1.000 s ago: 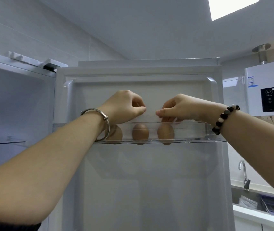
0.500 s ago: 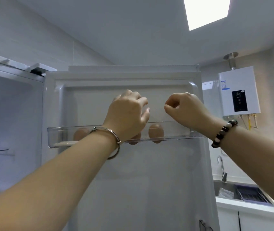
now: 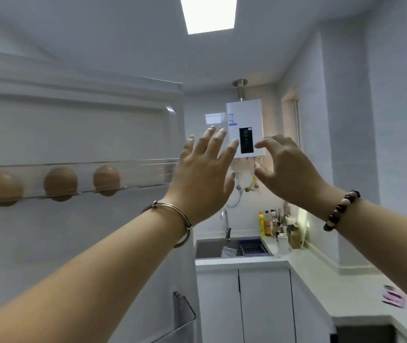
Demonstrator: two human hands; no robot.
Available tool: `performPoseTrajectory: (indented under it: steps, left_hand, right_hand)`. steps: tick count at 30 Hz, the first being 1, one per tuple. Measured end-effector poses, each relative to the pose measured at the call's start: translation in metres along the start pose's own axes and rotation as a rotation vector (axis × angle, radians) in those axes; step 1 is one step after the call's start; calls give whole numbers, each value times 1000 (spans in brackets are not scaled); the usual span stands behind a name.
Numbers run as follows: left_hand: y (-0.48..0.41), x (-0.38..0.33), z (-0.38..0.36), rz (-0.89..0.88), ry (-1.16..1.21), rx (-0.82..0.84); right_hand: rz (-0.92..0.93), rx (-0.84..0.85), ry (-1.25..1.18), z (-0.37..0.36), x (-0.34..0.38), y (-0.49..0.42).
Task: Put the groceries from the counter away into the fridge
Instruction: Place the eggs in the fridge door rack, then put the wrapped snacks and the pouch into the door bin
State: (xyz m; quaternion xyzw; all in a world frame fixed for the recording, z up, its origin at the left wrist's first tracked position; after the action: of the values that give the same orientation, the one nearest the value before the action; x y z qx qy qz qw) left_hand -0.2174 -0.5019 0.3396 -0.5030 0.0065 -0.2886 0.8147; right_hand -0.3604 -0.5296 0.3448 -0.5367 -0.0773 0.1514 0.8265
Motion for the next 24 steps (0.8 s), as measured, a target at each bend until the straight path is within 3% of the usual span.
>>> performPoseTrajectory:
  steps: [6,17,24]
  left_hand:
    - [-52,-120,-87,-90,191,-17]
    - [-138,-429,-198,-251,617,51]
    - [-142,-612,-233,-377,834,90]
  right_hand:
    - [-98,65,241,36,-132,62]
    - [-298,273,772,175,-386,215]
    - [-507,351,894,257,-499,325]
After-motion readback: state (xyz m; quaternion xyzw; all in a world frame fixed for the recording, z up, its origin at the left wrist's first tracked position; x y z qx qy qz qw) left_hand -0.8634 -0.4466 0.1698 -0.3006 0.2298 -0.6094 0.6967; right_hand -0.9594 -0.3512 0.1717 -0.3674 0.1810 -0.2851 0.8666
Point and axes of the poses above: each hand's wrist, its own y-axis away from the middle knuckle, its own z-axis out of the back of the hand, x = y × z, the point moved 6 cm from there along -y, towards the middle knuckle, and after that the axes turned 13 degrees about y, right-handed, at the moved point
